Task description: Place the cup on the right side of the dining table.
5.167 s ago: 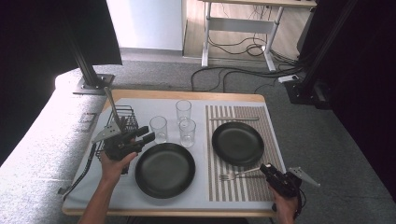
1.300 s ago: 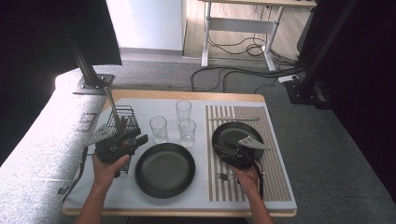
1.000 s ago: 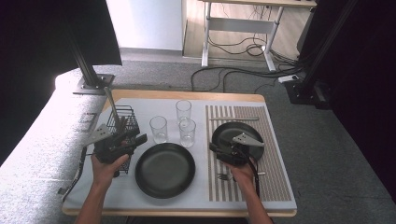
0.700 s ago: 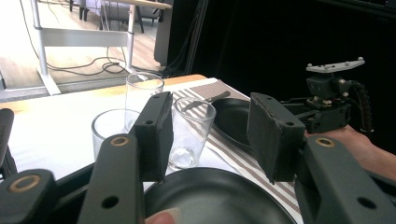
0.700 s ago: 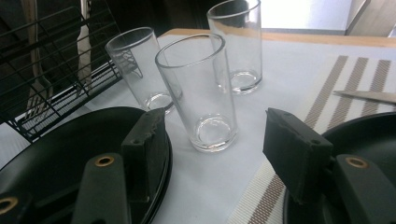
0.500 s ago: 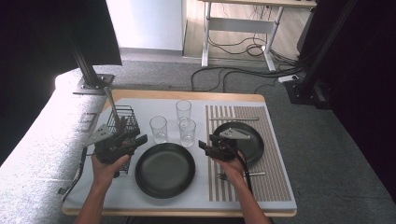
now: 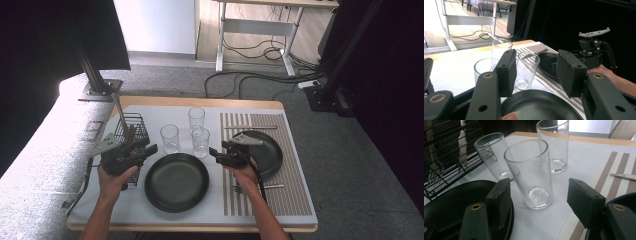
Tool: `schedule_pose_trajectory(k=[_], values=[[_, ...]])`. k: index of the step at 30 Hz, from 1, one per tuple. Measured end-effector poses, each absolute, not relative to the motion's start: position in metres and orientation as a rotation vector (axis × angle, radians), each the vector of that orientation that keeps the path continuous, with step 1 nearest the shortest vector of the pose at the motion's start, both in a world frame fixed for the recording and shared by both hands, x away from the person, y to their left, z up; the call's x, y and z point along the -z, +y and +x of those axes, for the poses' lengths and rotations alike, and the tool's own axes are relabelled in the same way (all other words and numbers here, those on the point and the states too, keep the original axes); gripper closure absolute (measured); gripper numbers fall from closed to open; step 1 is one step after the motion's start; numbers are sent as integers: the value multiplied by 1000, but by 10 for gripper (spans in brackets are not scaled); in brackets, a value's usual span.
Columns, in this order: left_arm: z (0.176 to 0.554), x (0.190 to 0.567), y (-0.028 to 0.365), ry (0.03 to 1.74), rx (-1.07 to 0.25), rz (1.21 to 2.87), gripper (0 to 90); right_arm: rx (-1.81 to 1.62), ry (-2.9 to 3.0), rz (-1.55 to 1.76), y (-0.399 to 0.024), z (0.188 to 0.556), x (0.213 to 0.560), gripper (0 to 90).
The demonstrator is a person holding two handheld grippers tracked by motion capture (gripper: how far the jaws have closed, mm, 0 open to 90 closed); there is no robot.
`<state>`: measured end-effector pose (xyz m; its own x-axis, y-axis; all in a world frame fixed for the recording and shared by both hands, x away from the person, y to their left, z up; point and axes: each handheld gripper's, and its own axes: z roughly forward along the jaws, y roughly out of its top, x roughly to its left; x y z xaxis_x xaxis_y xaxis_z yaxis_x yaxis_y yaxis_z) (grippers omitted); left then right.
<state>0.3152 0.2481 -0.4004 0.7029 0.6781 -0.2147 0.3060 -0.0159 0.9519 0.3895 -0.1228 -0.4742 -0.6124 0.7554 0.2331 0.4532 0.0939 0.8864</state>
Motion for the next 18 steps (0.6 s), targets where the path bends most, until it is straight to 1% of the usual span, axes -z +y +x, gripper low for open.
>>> schedule_pose_trajectory(k=[18], values=[[315, 400, 249, 817, -350, 1607, 505, -1475, 2129, 1199, -103, 408, 474, 302]])
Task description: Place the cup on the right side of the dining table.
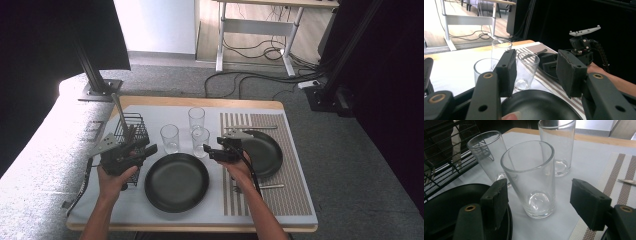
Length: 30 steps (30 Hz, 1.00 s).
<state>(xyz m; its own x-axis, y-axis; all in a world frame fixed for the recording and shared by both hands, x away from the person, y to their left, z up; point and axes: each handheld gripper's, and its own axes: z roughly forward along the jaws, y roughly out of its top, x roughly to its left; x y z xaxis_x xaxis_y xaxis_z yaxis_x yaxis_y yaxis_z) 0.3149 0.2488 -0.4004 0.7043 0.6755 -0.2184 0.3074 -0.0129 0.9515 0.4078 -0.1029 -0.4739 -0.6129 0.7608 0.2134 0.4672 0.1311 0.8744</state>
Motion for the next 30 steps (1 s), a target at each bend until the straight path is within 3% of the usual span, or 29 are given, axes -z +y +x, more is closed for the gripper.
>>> schedule_pose_trajectory(k=[30], values=[[314, 400, 252, 818, -348, 1594, 505, -1435, 2176, 1195, -78, 427, 484, 239]])
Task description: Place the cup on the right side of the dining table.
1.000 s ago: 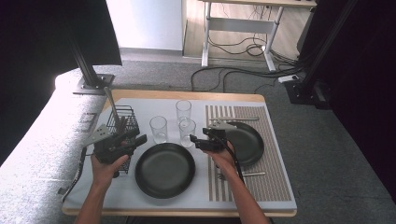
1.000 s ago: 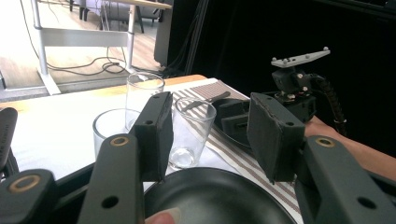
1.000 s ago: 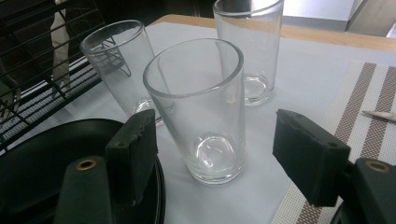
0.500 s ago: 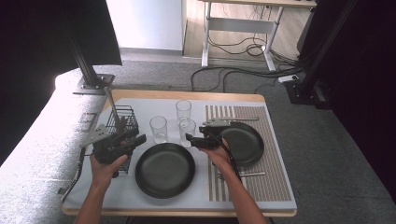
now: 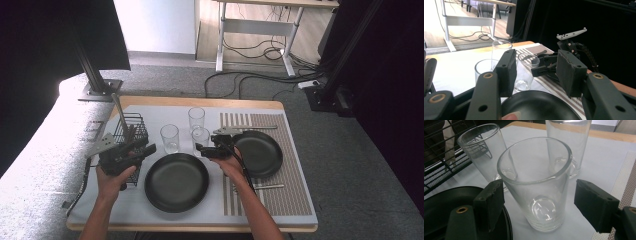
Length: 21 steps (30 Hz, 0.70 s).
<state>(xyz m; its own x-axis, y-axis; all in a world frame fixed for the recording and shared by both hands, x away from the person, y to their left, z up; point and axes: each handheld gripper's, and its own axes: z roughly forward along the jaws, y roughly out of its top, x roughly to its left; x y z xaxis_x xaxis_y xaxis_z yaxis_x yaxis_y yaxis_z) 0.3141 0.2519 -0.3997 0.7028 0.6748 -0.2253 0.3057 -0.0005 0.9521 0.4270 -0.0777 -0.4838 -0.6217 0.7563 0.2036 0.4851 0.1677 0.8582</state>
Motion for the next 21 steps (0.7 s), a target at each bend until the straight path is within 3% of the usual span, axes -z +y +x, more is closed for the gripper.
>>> schedule_pose_trajectory(k=[21], values=[[313, 399, 255, 821, -351, 1589, 506, -1380, 2190, 1169, -59, 440, 485, 221]])
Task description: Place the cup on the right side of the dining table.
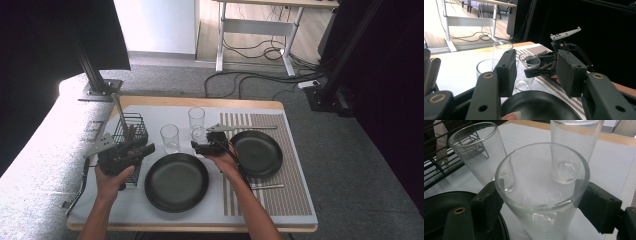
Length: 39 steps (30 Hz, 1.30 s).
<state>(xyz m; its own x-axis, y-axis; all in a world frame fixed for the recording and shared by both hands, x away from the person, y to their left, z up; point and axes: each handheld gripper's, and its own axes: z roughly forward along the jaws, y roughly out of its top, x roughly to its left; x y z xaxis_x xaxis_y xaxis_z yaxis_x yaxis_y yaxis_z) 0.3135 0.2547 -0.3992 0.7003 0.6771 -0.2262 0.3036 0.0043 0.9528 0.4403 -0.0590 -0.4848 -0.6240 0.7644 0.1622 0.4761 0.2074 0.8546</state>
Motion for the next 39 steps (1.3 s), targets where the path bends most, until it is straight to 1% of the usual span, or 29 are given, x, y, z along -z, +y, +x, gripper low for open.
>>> schedule_pose_trajectory(k=[4, 13, 27, 39], values=[[313, 399, 255, 821, -355, 1586, 506, -1365, 2189, 1169, -55, 443, 485, 230], [313, 399, 256, 821, -352, 1584, 506, -1302, 2163, 1104, -49, 442, 485, 279], [313, 399, 258, 823, -354, 1581, 506, -1283, 2181, 1055, -50, 442, 484, 291], [313, 399, 257, 820, -355, 1582, 506, -1315, 2146, 1096, -70, 447, 471, 293]])
